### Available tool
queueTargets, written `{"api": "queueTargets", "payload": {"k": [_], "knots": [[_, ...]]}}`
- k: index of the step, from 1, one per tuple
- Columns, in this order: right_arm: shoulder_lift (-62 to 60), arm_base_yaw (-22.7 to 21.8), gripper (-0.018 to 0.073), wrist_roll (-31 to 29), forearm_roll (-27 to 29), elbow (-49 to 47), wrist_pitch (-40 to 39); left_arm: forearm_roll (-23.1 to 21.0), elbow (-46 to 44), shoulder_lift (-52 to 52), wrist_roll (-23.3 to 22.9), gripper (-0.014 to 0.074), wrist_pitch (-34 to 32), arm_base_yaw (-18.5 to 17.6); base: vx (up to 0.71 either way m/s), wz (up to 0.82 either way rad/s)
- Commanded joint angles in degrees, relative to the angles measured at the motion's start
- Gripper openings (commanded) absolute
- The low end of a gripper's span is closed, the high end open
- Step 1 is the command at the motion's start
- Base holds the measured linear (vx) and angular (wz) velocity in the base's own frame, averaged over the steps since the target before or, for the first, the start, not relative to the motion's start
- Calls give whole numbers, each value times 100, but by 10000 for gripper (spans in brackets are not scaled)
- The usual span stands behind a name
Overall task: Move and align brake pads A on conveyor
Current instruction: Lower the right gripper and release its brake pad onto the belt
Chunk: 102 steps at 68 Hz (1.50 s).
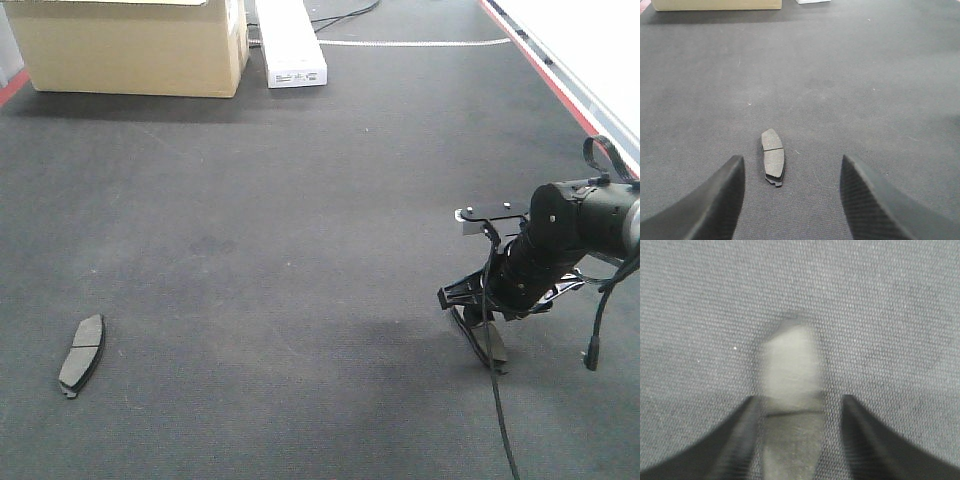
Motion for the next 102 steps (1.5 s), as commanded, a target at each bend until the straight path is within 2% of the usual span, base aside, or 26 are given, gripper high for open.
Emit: {"api": "queueTargets", "payload": {"k": [1, 20, 57, 71, 84, 102], "knots": [[-290, -33, 435, -35, -34, -173, -53, -55, -151, 58, -19, 414, -373, -30, 0, 0], [-1051, -27, 432, 45, -34, -7, 95, -55, -151, 58, -19, 414, -373, -30, 0, 0], [-4774, -27, 432, 65, -34, 2225, -1368, -55, -151, 58, -19, 414, -373, -30, 0, 0], [-6226, -27, 432, 60, 169, 3030, -1811, -55, -151, 58, -19, 414, -373, -30, 0, 0], [-7570, -27, 432, 35, 258, 3692, -2006, -55, -151, 58, -19, 414, -373, -30, 0, 0], [-8751, -27, 432, -6, 256, 4353, -2050, -55, -151, 58, -19, 414, -373, -30, 0, 0]]}}
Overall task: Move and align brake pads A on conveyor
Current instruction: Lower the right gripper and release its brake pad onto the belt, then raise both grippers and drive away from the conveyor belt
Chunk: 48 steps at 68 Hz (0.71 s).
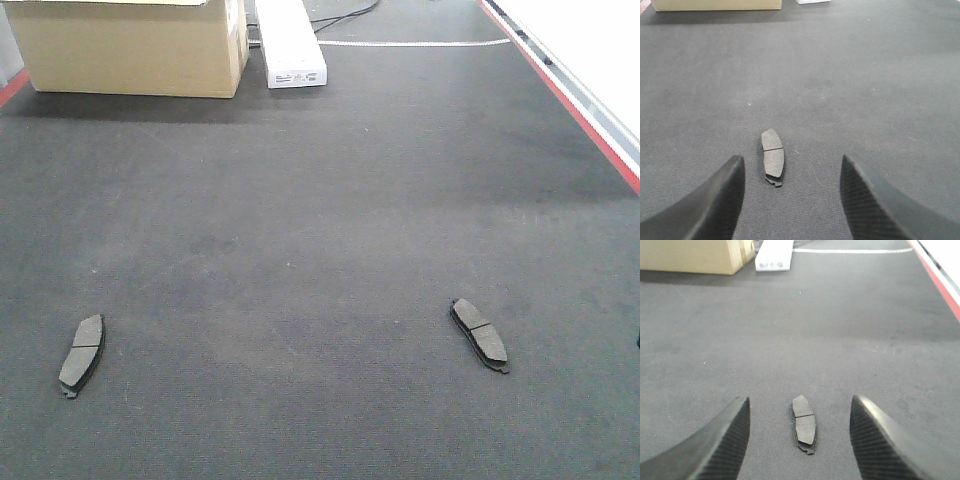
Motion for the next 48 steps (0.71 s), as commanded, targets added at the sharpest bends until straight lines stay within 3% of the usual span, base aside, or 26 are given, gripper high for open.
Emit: {"api": "queueTargets", "payload": {"k": [1, 48], "knots": [[-269, -27, 432, -59, -5, 13, -493, -55, -151, 58, -19, 414, -373, -30, 0, 0], [-655, -27, 432, -50, -1, 224, -385, -55, -151, 58, -19, 414, -373, -30, 0, 0]]}}
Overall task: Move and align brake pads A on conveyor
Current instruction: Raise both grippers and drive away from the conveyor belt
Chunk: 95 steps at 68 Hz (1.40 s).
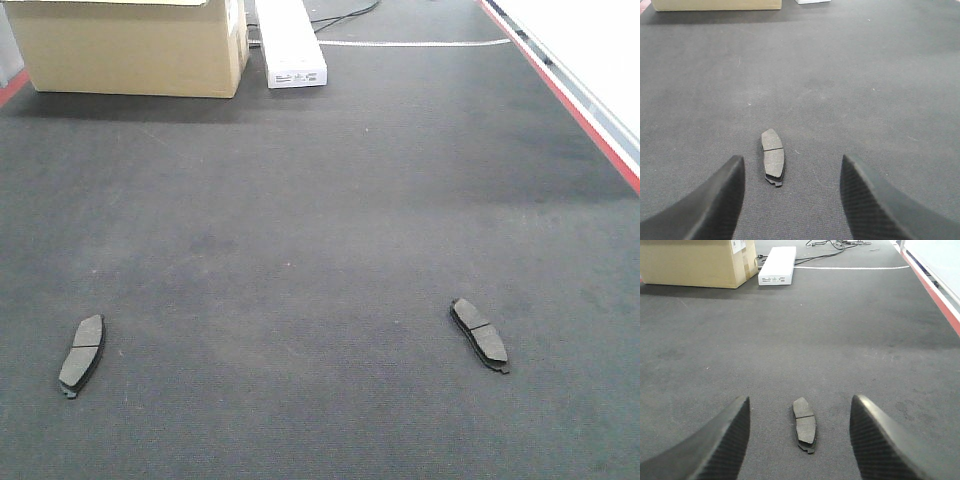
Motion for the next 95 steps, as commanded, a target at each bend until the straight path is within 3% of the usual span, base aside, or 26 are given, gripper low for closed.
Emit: {"api": "queueTargets", "payload": {"k": [1, 38, 95], "knots": [[49, -27, 432, -32, -19, -161, -386, -55, -151, 58, -19, 414, -373, -30, 0, 0], [49, -27, 432, -32, -25, -161, -391, -55, -151, 58, -19, 414, -373, -30, -7, -1], [49, -27, 432, -32, -24, -161, -391, -55, -151, 50, -19, 414, -386, -14, -38, 1]]}}
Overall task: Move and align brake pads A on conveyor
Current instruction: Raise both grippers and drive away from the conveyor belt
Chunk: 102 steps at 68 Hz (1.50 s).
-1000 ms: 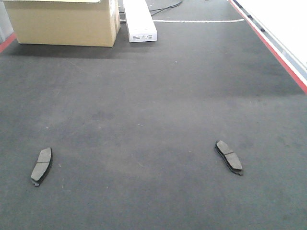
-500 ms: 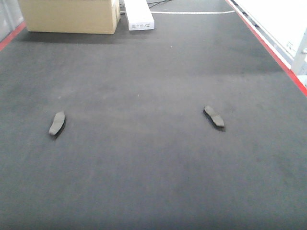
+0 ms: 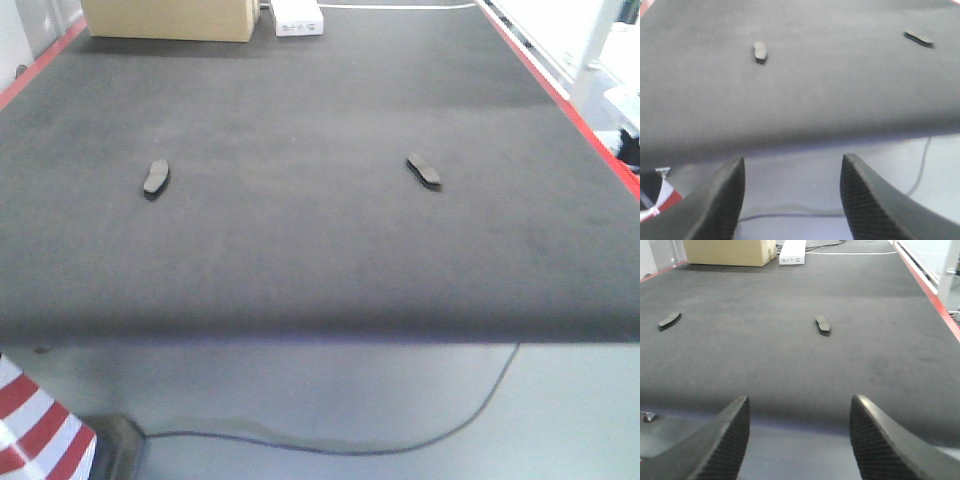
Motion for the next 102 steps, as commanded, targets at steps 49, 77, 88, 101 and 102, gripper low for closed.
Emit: {"api": "queueTargets", "payload": {"k": [49, 77, 88, 101, 102], "knots": [[49, -27, 432, -21, -30, -161, -406, -48, -151, 50, -19, 414, -386, -8, -34, 0], [49, -27, 432, -21, -30, -161, -406, -48, -151, 50, -19, 414, -386, -8, -20, -54], [49, -27, 432, -21, -30, -161, -406, -48, -151, 50, -19, 414, -386, -8, -18, -84], [49, -27, 432, -21, -30, -161, -406, -48, -151, 50, -19, 414, -386, -8, -16, -87], [49, -27, 432, -21, -30, -161, -406, -48, -151, 50, -19, 414, -386, -8, -13, -82]]}}
